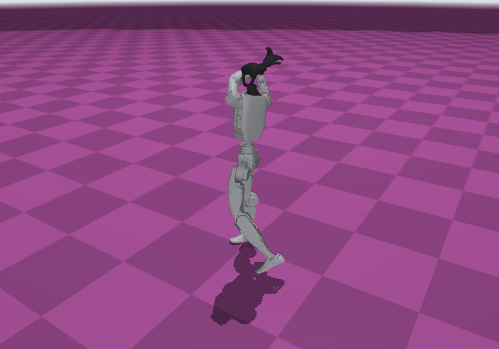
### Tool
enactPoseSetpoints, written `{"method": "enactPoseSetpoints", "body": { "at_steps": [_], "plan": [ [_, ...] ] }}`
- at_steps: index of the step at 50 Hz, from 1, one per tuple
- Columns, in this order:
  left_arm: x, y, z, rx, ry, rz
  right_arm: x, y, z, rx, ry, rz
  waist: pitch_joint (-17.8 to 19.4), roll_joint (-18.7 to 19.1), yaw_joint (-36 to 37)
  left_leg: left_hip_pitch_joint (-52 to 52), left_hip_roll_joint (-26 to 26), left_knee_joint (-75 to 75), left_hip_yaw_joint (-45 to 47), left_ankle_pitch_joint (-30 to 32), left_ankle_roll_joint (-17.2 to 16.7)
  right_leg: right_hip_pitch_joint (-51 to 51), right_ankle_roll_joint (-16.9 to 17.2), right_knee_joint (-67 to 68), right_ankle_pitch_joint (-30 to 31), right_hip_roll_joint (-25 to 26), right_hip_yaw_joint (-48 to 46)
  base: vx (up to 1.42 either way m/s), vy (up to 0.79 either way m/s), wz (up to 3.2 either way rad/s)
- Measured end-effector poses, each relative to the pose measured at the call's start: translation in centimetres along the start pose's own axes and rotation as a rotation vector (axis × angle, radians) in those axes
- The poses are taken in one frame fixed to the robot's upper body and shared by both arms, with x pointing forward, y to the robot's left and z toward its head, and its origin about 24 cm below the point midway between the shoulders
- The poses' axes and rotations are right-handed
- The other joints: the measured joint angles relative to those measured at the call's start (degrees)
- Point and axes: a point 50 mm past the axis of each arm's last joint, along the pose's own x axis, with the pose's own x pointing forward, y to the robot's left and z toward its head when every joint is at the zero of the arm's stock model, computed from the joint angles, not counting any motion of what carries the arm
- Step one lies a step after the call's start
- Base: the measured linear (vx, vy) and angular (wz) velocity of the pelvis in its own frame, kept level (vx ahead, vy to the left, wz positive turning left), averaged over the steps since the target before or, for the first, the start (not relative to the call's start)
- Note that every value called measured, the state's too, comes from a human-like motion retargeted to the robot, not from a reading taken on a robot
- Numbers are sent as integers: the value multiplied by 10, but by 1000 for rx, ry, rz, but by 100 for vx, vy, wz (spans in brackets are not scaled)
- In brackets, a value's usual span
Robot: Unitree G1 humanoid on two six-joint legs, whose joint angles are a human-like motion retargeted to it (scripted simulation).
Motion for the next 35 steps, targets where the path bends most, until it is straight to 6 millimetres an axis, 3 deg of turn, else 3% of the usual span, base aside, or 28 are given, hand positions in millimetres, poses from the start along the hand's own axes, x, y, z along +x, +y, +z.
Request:
{"method": "enactPoseSetpoints", "body": {
  "at_steps": [3, 5, 7, 9, 10, 13, 15, 17, 18, 20, 22, 25, 27, 30, 31, 33, 35],
  "plan": [
    [-2, -40, 31, 110, -127, -134, -30, -36, 2, 12, 14, -216, 82, 28, -12, 8, -20, 44, -107, -35, -26, 35, 0, -34, 29, 36, 35, 11, -10, -159],
    [-12, -59, 30, 89, -120, -183, -58, -50, 1, 19, 82, -309, 143, 44, -24, -1, -50, 61, -148, -84, -22, 34, 0, -36, 37, 41, 60, -12, 22, -128],
    [-32, -70, 1, 42, -18, -188, -93, -58, -9, 29, 219, -359, 192, 60, -33, -26, -62, 53, -116, -132, 8, 13, 0, -36, 37, 23, 85, -34, 50, -108],
    [-72, -82, -50, 19, 185, -179, -137, -60, -27, 35, 435, -419, 219, 71, -31, -56, -64, 18, -18, -165, 54, -25, 0, -36, 29, -18, 112, -51, 68, -88],
    [-100, -91, -79, 20, 314, -182, -164, -58, -36, 49, 568, -457, 223, 76, -25, -70, -67, -5, 42, -177, 78, -48, 0, -36, 24, -44, 126, -46, 61, -37],
    [-201, -123, -146, 113, 716, -340, -257, -36, -55, 217, 1050, -609, 212, 103, 0, -73, -67, -64, 106, -185, 94, -56, -70, -36, 12, -73, 111, -21, 38, 79],
    [-262, -139, -168, 202, 914, -525, -313, -19, -56, 333, 1334, -697, 181, 127, 24, -72, -84, -75, 71, -180, 91, -34, -104, -36, 1, -97, 69, -5, 32, 226],
    [-302, -141, -179, 260, 1028, -665, -348, 0, -51, 468, 1520, -756, 122, 151, 58, -63, -109, -89, -7, -176, 74, 9, -117, -31, -12, -120, -12, 5, 31, 332],
    [-314, -136, -183, 281, 1063, -697, -356, 11, -49, 542, 1569, -780, 87, 159, 80, -54, -121, -100, -50, -173, 61, 32, -119, -20, -19, -125, -60, 11, 31, 375],
    [-321, -113, -195, 312, 1097, -677, -351, 34, -52, 675, 1586, -799, 19, 159, 137, -31, -138, -125, -133, -166, 29, 83, -118, 0, -21, -131, -162, 14, 31, 387],
    [-303, -75, -210, 334, 1089, -554, -321, 60, -65, 796, 1530, -725, -35, 141, 209, -1, -148, -153, -207, -153, -8, 134, -104, 12, 0, -131, -250, 16, 29, 359],
    [-264, -3, -224, 392, 1040, -331, -250, 111, -76, 971, 1423, -468, -77, 102, 323, 49, -145, -208, -296, -129, -56, 188, -88, 31, 49, -119, -330, 15, 21, 281],
    [-233, 50, -223, 433, 969, -149, -193, 151, -68, 1056, 1320, -220, -84, 68, 392, 74, -133, -250, -338, -112, -65, 195, -86, 57, 71, -110, -349, 11, 10, 197],
    [-191, 129, -200, 499, 794, 179, -118, 206, -28, 1085, 1061, 224, -83, 12, 476, 84, -115, -297, -381, -94, -56, 168, -86, 117, 79, -97, -362, 7, 1, 140],
    [-181, 153, -188, 520, 722, 302, -99, 222, -8, 988, 915, 406, -81, -7, 496, 78, -112, -305, -393, -90, -50, 154, -84, 137, 78, -94, -372, 4, -4, 114],
    [-169, 196, -159, 543, 560, 552, -68, 248, 40, 818, 597, 678, -74, -43, 530, 65, -106, -318, -415, -83, -41, 133, -81, 168, 74, -92, -406, 3, -6, 108],
    [-167, 234, -122, 546, 369, 795, -50, 267, 99, 698, 260, 882, -55, -69, 560, 54, -102, -328, -437, -75, -32, 126, -82, 180, 69, -93, -460, 0, -9, 106]
  ]
}}
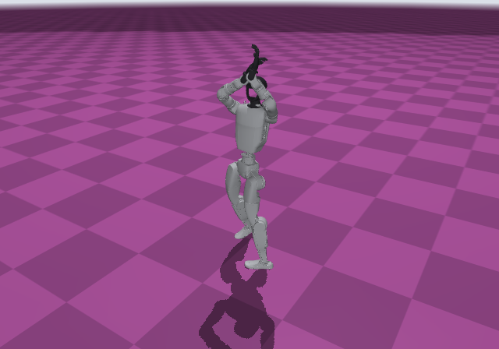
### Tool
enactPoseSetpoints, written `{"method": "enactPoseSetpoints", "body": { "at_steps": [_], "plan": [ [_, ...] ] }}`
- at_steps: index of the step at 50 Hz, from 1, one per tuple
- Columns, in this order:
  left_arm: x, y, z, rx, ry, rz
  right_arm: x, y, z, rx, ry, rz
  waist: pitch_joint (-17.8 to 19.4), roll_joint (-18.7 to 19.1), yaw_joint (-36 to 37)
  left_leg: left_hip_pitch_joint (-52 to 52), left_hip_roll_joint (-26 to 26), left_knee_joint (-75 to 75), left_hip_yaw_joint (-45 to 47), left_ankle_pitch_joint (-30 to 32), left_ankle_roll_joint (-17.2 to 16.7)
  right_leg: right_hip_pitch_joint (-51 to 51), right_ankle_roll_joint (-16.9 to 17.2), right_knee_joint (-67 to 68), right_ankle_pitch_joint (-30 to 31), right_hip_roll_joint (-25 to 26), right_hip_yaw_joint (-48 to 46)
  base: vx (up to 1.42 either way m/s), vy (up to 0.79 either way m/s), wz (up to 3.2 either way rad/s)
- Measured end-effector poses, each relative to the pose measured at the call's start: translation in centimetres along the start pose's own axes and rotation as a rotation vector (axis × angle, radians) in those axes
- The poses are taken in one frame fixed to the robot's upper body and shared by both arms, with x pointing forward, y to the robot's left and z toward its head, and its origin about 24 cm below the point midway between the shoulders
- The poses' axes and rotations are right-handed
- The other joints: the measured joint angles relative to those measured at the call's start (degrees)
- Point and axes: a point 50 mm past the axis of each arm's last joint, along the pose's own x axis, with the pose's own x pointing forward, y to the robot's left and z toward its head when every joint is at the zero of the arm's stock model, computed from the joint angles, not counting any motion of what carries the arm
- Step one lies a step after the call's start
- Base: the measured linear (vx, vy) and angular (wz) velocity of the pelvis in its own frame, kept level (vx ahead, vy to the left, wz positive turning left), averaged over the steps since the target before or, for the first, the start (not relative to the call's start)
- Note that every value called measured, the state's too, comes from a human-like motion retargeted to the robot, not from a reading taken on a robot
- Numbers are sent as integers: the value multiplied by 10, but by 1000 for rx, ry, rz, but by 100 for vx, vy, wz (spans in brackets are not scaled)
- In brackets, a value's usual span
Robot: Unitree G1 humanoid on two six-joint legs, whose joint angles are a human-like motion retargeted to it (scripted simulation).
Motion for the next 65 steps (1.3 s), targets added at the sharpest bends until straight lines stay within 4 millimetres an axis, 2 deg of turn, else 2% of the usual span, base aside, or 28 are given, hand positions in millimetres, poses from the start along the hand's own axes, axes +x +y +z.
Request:
{"method": "enactPoseSetpoints", "body": {
  "at_steps": [3, 5, 7, 10, 12, 14, 16, 18, 21, 23, 24, 25, 27, 28, 30, 33, 36, 38, 41, 45, 47, 50, 52, 55, 57, 61, 63, 65],
  "plan": [
    [11, 66, 21, -101, -158, 294, 16, 58, 65, -243, -268, 320, 47, -22, 41, -8, 13, -15, -30, 11, 14, 14, -10, -10, -5, 8, -82, -5, -15, 91],
    [2, 104, 31, -151, -252, 431, 14, 92, 102, -386, -445, 476, 86, -30, 67, -12, 24, -26, -46, 17, 30, 18, -16, -14, -8, 17, -108, -12, -20, 68],
    [-24, 130, 33, -238, -281, 526, 4, 119, 128, -512, -594, 568, 121, -36, 94, -23, 34, -35, -60, 24, 55, 3, -15, -5, -11, 25, -94, -17, -22, 53],
    [-78, 153, 29, -382, -218, 635, -18, 146, 141, -625, -736, 624, 157, -50, 124, -62, 44, -45, -79, 38, 98, -53, 5, 24, -22, 39, -12, -21, -24, 49],
    [-111, 155, 20, -447, -115, 685, -32, 149, 130, -628, -741, 643, 179, -61, 124, -90, 49, -50, -89, 47, 114, -82, 23, 32, -43, 44, 39, -22, -25, 52],
    [-143, 152, 4, -491, 50, 730, -44, 146, 104, -615, -656, 682, 197, -65, 111, -109, 53, -53, -92, 52, 121, -94, 23, 27, -73, 24, 30, -20, -25, 32],
    [-177, 141, -21, -561, 288, 781, -55, 141, 63, -641, -496, 752, 212, -64, 93, -116, 61, -55, -82, 52, 122, -87, 8, 5, -94, -19, -55, -16, -25, -29],
    [-216, 119, -54, -706, 582, 845, -68, 138, 7, -722, -267, 868, 216, -62, 81, -116, 75, -56, -52, 48, 122, -75, -7, -28, -98, -64, -187, -12, -25, -126],
    [-285, 62, -98, -1077, 1047, 1032, -109, 142, -95, -889, 183, 1121, 196, -80, 86, -109, 96, -49, 42, 33, 127, -99, -8, -59, -72, -105, -352, -3, -27, -270],
    [-330, 13, -107, -1338, 1304, 1227, -152, 145, -152, -992, 482, 1301, 176, -105, 94, -93, 99, -37, 130, 16, 128, -143, -3, -55, -49, -121, -395, 9, -28, -377],
    [-345, -9, -105, -1438, 1398, 1315, -172, 142, -171, -1027, 610, 1365, 168, -117, 91, -81, 97, -27, 176, 6, 123, -163, 0, -49, -44, -125, -390, 17, -29, -389],
    [-358, -30, -100, -1522, 1476, 1400, -191, 138, -187, -1053, 729, 1418, 160, -129, 85, -67, 94, -14, 223, -5, 116, -181, 3, -43, -43, -127, -378, 22, -31, -370],
    [-371, -58, -92, -1589, 1589, 1422, -214, 112, -206, -1033, 913, 1387, 145, -145, 42, -38, 84, 30, 310, -24, 93, -195, 12, -40, -61, -120, -313, 29, -31, -336],
    [-375, -68, -90, -1584, 1650, 1362, -221, 93, -213, -996, 990, 1320, 137, -150, 10, -26, 79, 60, 349, -29, 81, -194, 16, -43, -70, -115, -276, 35, -30, -303],
    [-377, -85, -88, -1530, 1785, 1127, -233, 50, -222, -875, 1138, 1120, 119, -159, -67, -13, 70, 143, 414, -23, 67, -184, 18, -54, -82, -105, -205, 39, -27, -281],
    [-370, -113, -76, -1388, 1980, 570, -254, -10, -226, -678, 1328, 784, 86, -149, -206, -32, 77, 308, 473, 44, 61, -157, 4, -77, -83, -82, -119, 44, -18, -260],
    [-351, -138, -59, -1224, 1988, 114, -262, -56, -217, -564, 1346, 463, 65, -112, -336, -62, 81, 440, 486, 113, 46, -130, -3, -98, -84, -54, -44, 47, -6, -254],
    [-332, -152, -46, -1123, 1888, -159, -260, -86, -204, -526, 1289, 263, 64, -82, -405, -77, 60, 488, 475, 115, 29, -117, 4, -110, -85, -41, 11, 48, 3, -275],
    [-302, -170, -22, -1013, 1645, -563, -259, -127, -176, -543, 1164, -3, 73, -39, -476, -89, 29, 496, 479, 64, 17, -109, 21, -119, -84, -28, 103, 47, 11, -302],
    [-261, -181, 11, -929, 1199, -911, -269, -162, -134, -533, 927, -377, 90, 19, -546, -100, 45, 425, 567, -29, 56, -123, 51, -123, -83, -22, 229, 41, 23, -303],
    [-249, -188, 31, -767, 943, -1068, -293, -171, -117, -462, 847, -583, 105, 37, -573, -102, 54, 345, 618, -59, 75, -137, 59, -124, -82, -23, 287, 31, 35, -276],
    [-249, -200, 64, -563, 687, -1212, -340, -171, -96, -329, 789, -865, 143, 61, -615, -111, 65, 192, 663, -47, 78, -158, 60, -131, -78, -18, 359, 21, 43, -234],
    [-267, -211, 90, -475, 590, -1276, -376, -161, -85, -163, 764, -1060, 181, 69, -636, -126, 78, 129, 671, 5, 68, -168, 49, -145, -74, -15, 395, 12, 47, -189],
    [-312, -220, 121, -325, 477, -1370, -433, -137, -78, 185, 744, -1349, 229, 67, -659, -162, 87, 155, 679, 38, 61, -179, 32, -173, -68, -38, 433, 7, 47, -134],
    [-350, -216, 126, -270, 512, -1411, -468, -116, -80, 320, 800, -1490, 254, 63, -658, -171, 75, 189, 688, 14, 62, -188, 32, -188, -64, -62, 450, 3, 49, -91],
    [-428, -184, 110, -281, 741, -1464, -520, -54, -81, 485, 1024, -1600, 279, 83, -615, -164, 29, 164, 671, -19, 80, -192, 35, -187, -66, -98, 418, 2, 47, 11],
    [-463, -156, 93, -288, 817, -1516, -536, -15, -74, 553, 1179, -1579, 262, 112, -578, -166, 4, 139, 635, -18, 89, -180, 26, -168, -73, -115, 337, 8, 40, 165],
    [-491, -122, 70, -264, 845, -1591, -542, 21, -64, 622, 1332, -1458, 223, 149, -526, -171, -18, 124, 585, -12, 94, -158, 11, -142, -78, -131, 211, 15, 36, 229]
  ]
}}
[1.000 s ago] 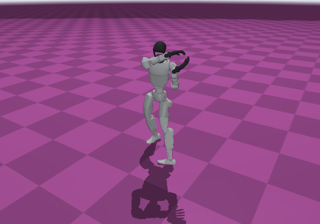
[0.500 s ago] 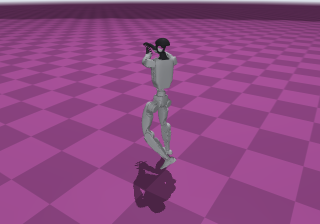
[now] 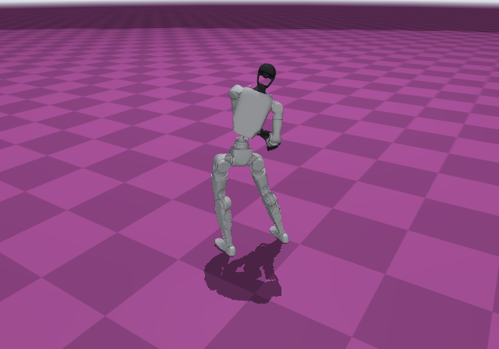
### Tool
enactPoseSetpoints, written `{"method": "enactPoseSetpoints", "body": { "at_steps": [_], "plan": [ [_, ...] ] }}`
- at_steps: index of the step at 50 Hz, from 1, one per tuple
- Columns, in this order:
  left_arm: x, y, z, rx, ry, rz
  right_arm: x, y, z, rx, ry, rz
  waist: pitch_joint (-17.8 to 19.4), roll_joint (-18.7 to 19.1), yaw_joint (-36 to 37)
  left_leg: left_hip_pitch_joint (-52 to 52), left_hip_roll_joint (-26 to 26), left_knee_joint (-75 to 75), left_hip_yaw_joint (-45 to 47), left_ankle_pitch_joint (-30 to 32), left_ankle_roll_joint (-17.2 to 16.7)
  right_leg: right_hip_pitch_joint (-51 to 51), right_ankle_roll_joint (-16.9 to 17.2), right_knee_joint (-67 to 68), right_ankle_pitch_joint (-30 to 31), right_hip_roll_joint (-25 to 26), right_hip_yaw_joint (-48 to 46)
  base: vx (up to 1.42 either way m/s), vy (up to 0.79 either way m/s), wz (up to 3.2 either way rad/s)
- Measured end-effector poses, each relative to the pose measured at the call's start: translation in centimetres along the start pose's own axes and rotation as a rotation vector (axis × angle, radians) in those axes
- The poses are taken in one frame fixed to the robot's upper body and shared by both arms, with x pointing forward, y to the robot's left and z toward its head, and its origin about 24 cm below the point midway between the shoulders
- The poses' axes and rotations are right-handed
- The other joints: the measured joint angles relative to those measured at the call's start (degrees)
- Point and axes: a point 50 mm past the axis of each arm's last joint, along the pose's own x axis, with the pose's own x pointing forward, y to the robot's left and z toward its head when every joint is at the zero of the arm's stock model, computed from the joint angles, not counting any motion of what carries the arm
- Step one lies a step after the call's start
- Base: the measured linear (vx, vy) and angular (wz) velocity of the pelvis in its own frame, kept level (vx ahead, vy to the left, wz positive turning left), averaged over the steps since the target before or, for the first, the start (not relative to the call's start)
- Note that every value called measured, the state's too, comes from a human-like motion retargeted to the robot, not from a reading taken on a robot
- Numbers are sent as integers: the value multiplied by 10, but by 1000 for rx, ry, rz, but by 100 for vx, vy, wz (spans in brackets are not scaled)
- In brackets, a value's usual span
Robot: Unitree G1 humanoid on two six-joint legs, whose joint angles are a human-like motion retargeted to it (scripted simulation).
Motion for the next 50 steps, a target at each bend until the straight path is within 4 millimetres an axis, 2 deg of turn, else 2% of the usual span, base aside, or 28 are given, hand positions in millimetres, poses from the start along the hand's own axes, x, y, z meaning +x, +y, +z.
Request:
{"method": "enactPoseSetpoints", "body": {
  "at_steps": [2, 3, 5, 7, 8, 10, 12, 13, 15, 17, 18, 20, 23, 25, 27, 30, 33, 35, 38, 42, 46, 50],
  "plan": [
    [-19, 16, -49, 78, 86, -13, -15, 3, -23, -159, 116, 126, -50, 34, 70, 3, -10, -13, -56, 6, 3, 31, -34, 32, 1, -3, -137, 20, 33, 246],
    [-30, 32, -75, 129, 153, 6, -20, 7, -31, -235, 163, 195, -76, 47, 107, 9, -12, -20, -85, 9, 2, 48, -53, 49, 1, 0, -197, 21, 30, 241],
    [-53, 81, -125, 227, 320, 108, -27, 16, -37, -361, 226, 331, -127, 58, 177, 28, -13, -39, -139, 12, -6, 82, -67, 81, 10, 6, -293, 22, 26, 232],
    [-82, 153, -163, 329, 497, 296, -28, 27, -31, -495, 236, 469, -167, 56, 231, 53, -11, -62, -190, 14, -19, 109, -68, 117, 28, 14, -350, 22, 22, 222],
    [-101, 194, -175, 380, 582, 407, -28, 32, -26, -568, 223, 529, -183, 54, 251, 65, -8, -74, -213, 14, -26, 116, -69, 139, 38, 17, -365, 21, 19, 207],
    [-146, 274, -184, 457, 745, 652, -27, 42, -13, -719, 178, 628, -210, 45, 281, 85, -2, -97, -255, 16, -41, 111, -73, 199, 57, 21, -371, 20, 15, 185],
    [-201, 349, -173, 525, 879, 897, -25, 52, 0, -865, 114, 699, -228, 32, 298, 91, 2, -117, -288, 20, -55, 73, -77, 276, 72, 22, -334, 17, 8, 155],
    [-231, 380, -162, 575, 936, 1000, -23, 56, 6, -929, 79, 721, -235, 25, 304, 91, 5, -124, -303, 22, -61, 50, -77, 308, 78, 30, -304, 15, 3, 137],
    [-289, 429, -133, 710, 1048, 1149, -21, 61, 18, -1042, 5, 739, -241, 15, 310, 89, 14, -136, -329, 26, -71, 10, -72, 353, 79, 62, -231, 13, -2, 123],
    [-338, 460, -100, 831, 1141, 1228, -17, 60, 29, -1139, -68, 713, -237, 7, 315, 88, 22, -142, -349, 27, -76, -16, -53, 363, 55, 99, -172, 9, -6, 97],
    [-358, 472, -84, 847, 1165, 1271, -14, 58, 33, -1193, -95, 693, -232, 1, 322, 85, 23, -143, -356, 28, -74, -28, -40, 360, 42, 108, -156, 8, -7, 77],
    [-394, 486, -58, 868, 1223, 1343, -9, 48, 44, -1269, -139, 616, -219, -11, 333, 84, 23, -143, -370, 27, -64, -39, -52, 333, 12, 111, -161, 8, -7, 74],
    [-431, 496, -23, 883, 1249, 1484, -4, 25, 64, -1313, -218, 434, -190, -44, 346, 85, 0, -140, -392, 22, -54, -23, -40, 218, -19, 81, -238, 9, -9, 87],
    [-450, 496, -13, 854, 1239, 1562, -4, 5, 78, -1335, -251, 313, -170, -71, 349, 89, -31, -138, -407, 16, -50, -2, 4, 114, -13, 58, -300, 12, -12, 95],
    [-463, 494, -11, 846, 1265, 1594, -7, -15, 85, -1346, -238, 214, -158, -97, 351, 95, -59, -138, -416, 10, -40, 1, 31, 47, 6, 44, -343, 18, -14, 72],
    [-475, 493, -3, 828, 1266, 1654, -13, -42, 94, -1383, -211, 92, -151, -120, 357, 98, -76, -140, -426, 8, -24, -5, 20, 13, 30, 38, -373, 18, -11, 33],
    [-480, 493, 3, 876, 1281, 1663, -23, -65, 96, -1472, -177, 18, -159, -118, 355, 98, -67, -141, -428, 5, -26, -5, 2, 24, 19, 43, -376, 17, -10, 8],
    [-479, 495, 10, 909, 1290, 1669, -27, -73, 93, -1476, -161, -11, -163, -120, 349, 99, -64, -140, -430, 4, -29, -3, 5, 27, 16, 44, -376, 17, -11, 13],
    [-463, 501, 16, 1004, 1200, 1667, -40, -92, 91, -1455, -100, -58, -175, -118, 334, 102, -59, -133, -433, 0, -35, 8, 27, 25, 11, 49, -388, 20, -11, 14],
    [-428, 507, 22, 1178, 1072, 1582, -48, -105, 89, -1479, -44, -75, -189, -115, 320, 106, -54, -126, -421, -5, -35, 17, 31, 20, 0, 58, -390, 18, -10, -10],
    [-373, 507, 33, 1364, 872, 1443, -51, -108, 82, -1480, 1, -60, -200, -113, 305, 110, -50, -119, -406, -10, -30, 24, 20, 12, -8, 67, -381, 15, -9, -21],
    [-312, 494, 41, 1462, 644, 1258, -48, -106, 76, -1480, 41, -24, -200, -104, 283, 114, -45, -112, -396, -8, -29, 28, 9, 13, -9, 73, -376, 11, -6, -14]
  ]
}}
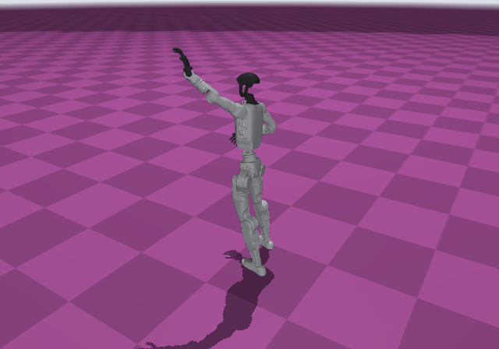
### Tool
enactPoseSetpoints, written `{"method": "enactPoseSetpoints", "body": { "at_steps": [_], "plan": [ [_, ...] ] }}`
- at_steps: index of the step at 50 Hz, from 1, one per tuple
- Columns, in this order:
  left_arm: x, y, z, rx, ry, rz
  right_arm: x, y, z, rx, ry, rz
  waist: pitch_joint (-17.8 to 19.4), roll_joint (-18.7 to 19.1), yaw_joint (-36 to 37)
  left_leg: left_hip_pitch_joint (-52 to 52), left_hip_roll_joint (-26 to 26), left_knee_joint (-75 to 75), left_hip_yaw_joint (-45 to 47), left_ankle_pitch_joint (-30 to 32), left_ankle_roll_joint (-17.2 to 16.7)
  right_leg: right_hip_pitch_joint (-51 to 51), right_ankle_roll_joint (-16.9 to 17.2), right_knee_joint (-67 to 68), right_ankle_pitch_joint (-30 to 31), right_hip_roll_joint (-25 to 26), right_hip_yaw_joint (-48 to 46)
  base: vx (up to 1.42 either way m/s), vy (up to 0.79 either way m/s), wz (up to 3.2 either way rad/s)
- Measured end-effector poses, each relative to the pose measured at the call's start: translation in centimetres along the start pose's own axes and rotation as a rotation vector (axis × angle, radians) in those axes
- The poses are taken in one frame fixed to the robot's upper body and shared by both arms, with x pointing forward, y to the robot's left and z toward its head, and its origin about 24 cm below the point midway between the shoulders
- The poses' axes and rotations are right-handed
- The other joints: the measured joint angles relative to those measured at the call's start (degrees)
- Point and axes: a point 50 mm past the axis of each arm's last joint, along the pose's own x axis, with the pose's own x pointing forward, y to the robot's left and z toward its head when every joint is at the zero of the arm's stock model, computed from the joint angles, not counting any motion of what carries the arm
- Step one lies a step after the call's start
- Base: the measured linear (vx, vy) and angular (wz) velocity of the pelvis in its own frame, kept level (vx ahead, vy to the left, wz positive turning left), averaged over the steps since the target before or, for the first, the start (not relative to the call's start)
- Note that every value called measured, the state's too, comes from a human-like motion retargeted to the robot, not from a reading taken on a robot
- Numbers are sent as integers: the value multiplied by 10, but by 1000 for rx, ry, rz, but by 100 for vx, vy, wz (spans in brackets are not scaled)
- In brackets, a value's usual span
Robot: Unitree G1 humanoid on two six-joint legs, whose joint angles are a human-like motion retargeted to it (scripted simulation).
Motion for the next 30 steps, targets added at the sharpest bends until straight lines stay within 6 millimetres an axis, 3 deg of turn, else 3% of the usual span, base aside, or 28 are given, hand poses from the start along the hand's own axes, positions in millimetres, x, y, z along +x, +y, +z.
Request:
{"method": "enactPoseSetpoints", "body": {
  "at_steps": [5, 9, 13, 17, 20, 23, 30],
  "plan": [
    [-6, 3, 91, -114, -320, 7, 6, 13, 6, 40, -6, 70, 7, 7, -39, 2, 3, 8, 7, 9, 3, 2, -7, 9, 3, 3, -6, 9, -4, -3],
    [-30, 12, 171, -280, -574, -18, 10, 33, 15, 86, -26, 138, 16, -2, -76, 3, 2, 15, 14, 11, 10, 2, -12, 14, 4, 4, -2, 6, -2, -11],
    [-82, 13, 249, -477, -835, -155, 13, 54, 25, 131, -45, 200, 27, -13, -107, 6, 1, 20, 27, 9, 17, -1, -17, 16, 3, 5, 15, 4, -1, -36],
    [-161, 9, 312, -673, -1071, -391, 17, 68, 36, 159, -71, 233, 43, -13, -131, 10, -2, 23, 48, 7, 24, -9, -19, 17, 4, 7, 41, 3, 1, -59],
    [-221, 10, 345, -822, -1176, -537, 20, 74, 46, 164, -105, 245, 60, -5, -152, 13, -2, 23, 68, 7, 28, -18, -20, 15, 10, 11, 58, 2, 1, -73],
    [-269, 11, 367, -948, -1190, -637, 22, 78, 55, 146, -148, 248, 81, 2, -174, 14, 1, 22, 94, 8, 31, -28, -20, 13, 20, 19, 64, 1, 1, -84],
    [-339, 19, 403, -1111, -1120, -806, 20, 87, 55, 133, -152, 276, 113, 5, -203, 18, 8, 18, 154, 8, 34, -43, -15, 5, 36, 38, 17, 2, -2, -89]
  ]
}}
